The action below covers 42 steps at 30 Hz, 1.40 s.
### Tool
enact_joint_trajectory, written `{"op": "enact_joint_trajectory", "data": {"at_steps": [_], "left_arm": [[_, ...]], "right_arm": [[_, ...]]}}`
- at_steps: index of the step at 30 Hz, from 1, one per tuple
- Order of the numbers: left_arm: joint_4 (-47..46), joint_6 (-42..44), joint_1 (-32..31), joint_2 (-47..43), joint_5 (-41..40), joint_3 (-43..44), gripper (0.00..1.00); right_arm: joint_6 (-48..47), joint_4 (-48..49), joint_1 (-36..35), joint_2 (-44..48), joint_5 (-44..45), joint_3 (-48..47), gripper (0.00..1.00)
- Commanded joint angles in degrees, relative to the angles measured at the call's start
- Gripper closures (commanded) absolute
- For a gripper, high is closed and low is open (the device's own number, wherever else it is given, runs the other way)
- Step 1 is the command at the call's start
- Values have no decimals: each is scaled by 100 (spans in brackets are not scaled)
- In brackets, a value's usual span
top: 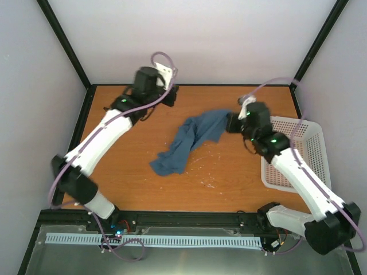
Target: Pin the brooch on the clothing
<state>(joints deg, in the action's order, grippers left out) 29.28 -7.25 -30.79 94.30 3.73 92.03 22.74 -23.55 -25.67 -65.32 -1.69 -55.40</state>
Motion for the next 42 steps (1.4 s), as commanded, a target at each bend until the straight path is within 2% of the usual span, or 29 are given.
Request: {"op": "enact_joint_trajectory", "data": {"at_steps": [1, 4, 5, 7, 8, 11, 14, 15, 16, 17, 18, 20, 22, 25, 26, 27, 28, 31, 35, 38, 42], "left_arm": [[-644, 619, 38, -1340, -253, 168, 97], [-1215, 788, 38, -2268, -169, -189, 99], [-1349, 763, 38, -2514, -148, -352, 94], [-1570, 615, 38, -2966, -102, -638, 52], [-1679, 511, 40, -3103, -38, -811, 44], [-2104, 218, 38, -3455, 118, -1434, 29], [-2210, -32, 39, -3640, 78, -1882, 26], [-2185, -80, 38, -3682, 124, -1974, 19], [-2169, -136, 39, -3733, 176, -2060, 8], [-2165, -174, 38, -3790, 274, -2138, 2], [-2145, -173, 38, -3847, 378, -2190, 0], [-2080, -178, 39, -4025, 414, -2287, 0], [-2041, -188, 38, -4254, 151, -2389, 0], [-2040, -200, 42, -4771, -423, -2717, 0], [-2040, -206, 44, -4945, -621, -2835, 0], [-2040, -211, 43, -5132, -810, -2960, 0], [-2040, -237, 38, -5288, -1021, -3066, 0], [-1665, -497, 38, -5593, -1700, -3313, 0], [-1357, -1044, 38, -5493, -1838, -3574, 0], [-1242, -1522, 38, -5154, -1464, -3851, 0], [-821, -2104, 38, -4400, -1304, -4039, 0]], "right_arm": [[-1136, -354, 172, 556, 1101, -1571, 97], [-1724, -538, 171, 509, 939, -2636, 97], [-1859, -632, 168, 450, 768, -2962, 97], [-1996, -868, 168, 177, 407, -3747, 97], [-2105, -987, 168, 27, 56, -4122, 97], [-2134, -1041, 168, -493, -944, -5107, 97], [-1849, -1297, 169, -1168, -1830, -6471, 97], [-1699, -1357, 168, -1383, -1999, -6957, 97], [-1481, -1350, 170, -1541, -2124, -7310, 97], [-1236, -1239, 168, -1655, -2300, -7511, 97], [-973, -1082, 163, -1713, -2479, -7554, 97], [-293, -780, 113, -1813, -2893, -7377, 97], [16, -867, -159, -1934, -3011, -6958, 97], [169, -950, -875, -2114, -2852, -5663, 97], [187, -765, -1183, -2158, -2948, -4838, 84], [177, -487, -1362, -2205, -3124, -4226, 66], [176, -274, -1441, -2246, -3223, -3676, 52], [-210, -9, -1433, -2104, -2860, -2569, 20], [-1289, -742, -1329, -1805, -1018, -1931, 2], [-2087, -996, -1322, -1681, 261, -1304, 0], [-2914, -903, -1670, -1759, -61, -666, 3]]}}
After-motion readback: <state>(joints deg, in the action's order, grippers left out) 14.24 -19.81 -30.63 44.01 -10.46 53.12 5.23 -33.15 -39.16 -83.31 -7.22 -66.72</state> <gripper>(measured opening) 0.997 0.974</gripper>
